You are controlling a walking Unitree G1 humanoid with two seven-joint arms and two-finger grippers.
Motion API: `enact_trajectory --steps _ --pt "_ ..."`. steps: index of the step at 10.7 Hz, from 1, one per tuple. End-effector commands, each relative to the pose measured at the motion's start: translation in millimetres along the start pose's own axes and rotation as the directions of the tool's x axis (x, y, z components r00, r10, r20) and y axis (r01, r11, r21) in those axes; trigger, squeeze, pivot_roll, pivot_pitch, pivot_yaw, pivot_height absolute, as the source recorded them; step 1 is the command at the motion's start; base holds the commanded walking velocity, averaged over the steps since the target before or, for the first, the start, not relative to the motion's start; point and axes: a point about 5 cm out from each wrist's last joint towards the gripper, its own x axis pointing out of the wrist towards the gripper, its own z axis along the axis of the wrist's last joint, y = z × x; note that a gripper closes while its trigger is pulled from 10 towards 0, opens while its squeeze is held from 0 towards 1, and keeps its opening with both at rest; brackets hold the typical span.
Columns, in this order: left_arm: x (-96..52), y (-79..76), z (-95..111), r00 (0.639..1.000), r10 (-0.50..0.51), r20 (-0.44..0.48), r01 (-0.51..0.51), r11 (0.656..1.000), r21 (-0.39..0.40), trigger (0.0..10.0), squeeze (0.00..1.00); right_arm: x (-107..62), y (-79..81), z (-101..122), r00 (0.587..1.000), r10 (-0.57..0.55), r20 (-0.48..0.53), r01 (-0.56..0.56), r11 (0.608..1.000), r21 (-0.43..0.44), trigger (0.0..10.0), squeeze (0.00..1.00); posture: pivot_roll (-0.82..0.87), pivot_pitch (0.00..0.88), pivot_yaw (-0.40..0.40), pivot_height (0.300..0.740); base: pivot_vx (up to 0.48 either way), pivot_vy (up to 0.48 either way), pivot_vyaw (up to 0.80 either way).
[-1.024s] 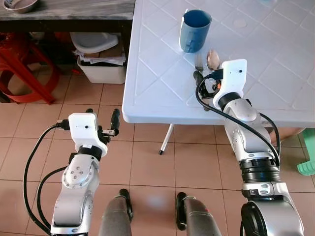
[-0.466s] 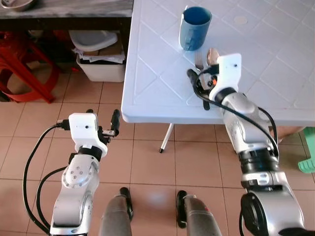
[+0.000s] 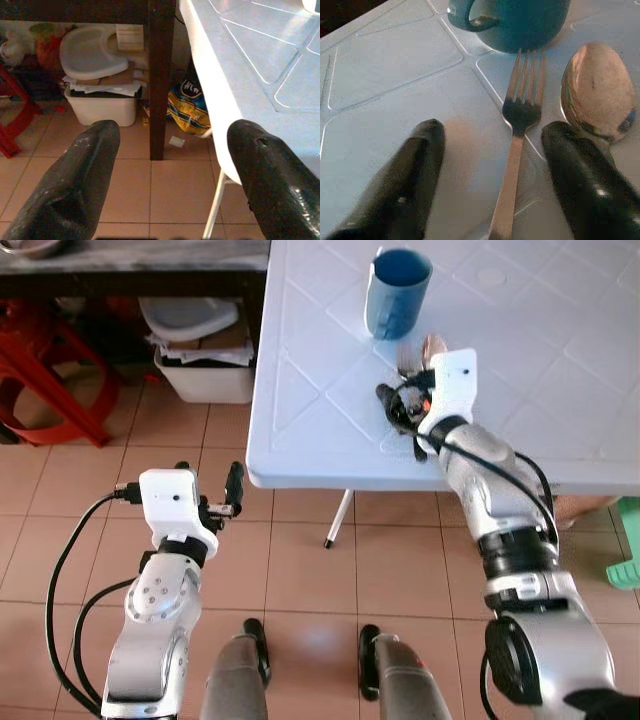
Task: Setting the table
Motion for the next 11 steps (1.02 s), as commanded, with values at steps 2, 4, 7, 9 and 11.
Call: enact_trajectory --steps 2,4,7,9,11 --pt "-1.5 1.2 0 1.000 0.000 -0.005 0.000 1.000 0.004 10.0 0.00 3.0 -1.2 -11 0.998 0.007 -0.069 -0.002 0.998 0.069 0.0 0.00 0.04 0.318 0.038 0.740 0.000 0.000 0.00" --pt "-2.2 1.4 1 1.000 0.001 -0.005 -0.001 1.000 0.004 10.0 0.00 2.6 -3.1 -17 0.994 0.006 -0.105 0.003 0.996 0.091 0.0 0.00 0.04 0.318 0.038 0.740 0.000 0.000 0.00" --pt "-1.3 0.2 -1 1.000 -0.010 -0.011 0.010 1.000 0.001 10.0 0.00 -2.8 -7.5 -37 0.973 0.035 -0.227 0.010 0.981 0.193 0.0 0.00 0.04 0.309 0.035 0.740 0.000 0.000 0.00" --pt "-0.7 0.5 -1 1.000 -0.016 -0.014 0.016 1.000 0.001 10.0 0.00 -7.9 -12.6 -45 0.958 0.040 -0.285 0.012 0.984 0.178 0.0 0.00 0.04 0.306 0.031 0.740 0.000 0.000 0.00" --pt "-1.0 -1.1 -3 0.999 -0.026 -0.021 0.026 1.000 -0.005 10.0 0.00 -13.5 -15.6 -53 0.944 0.055 -0.327 0.008 0.982 0.188 0.0 0.00 0.03 0.303 0.028 0.740 0.000 0.000 0.00"
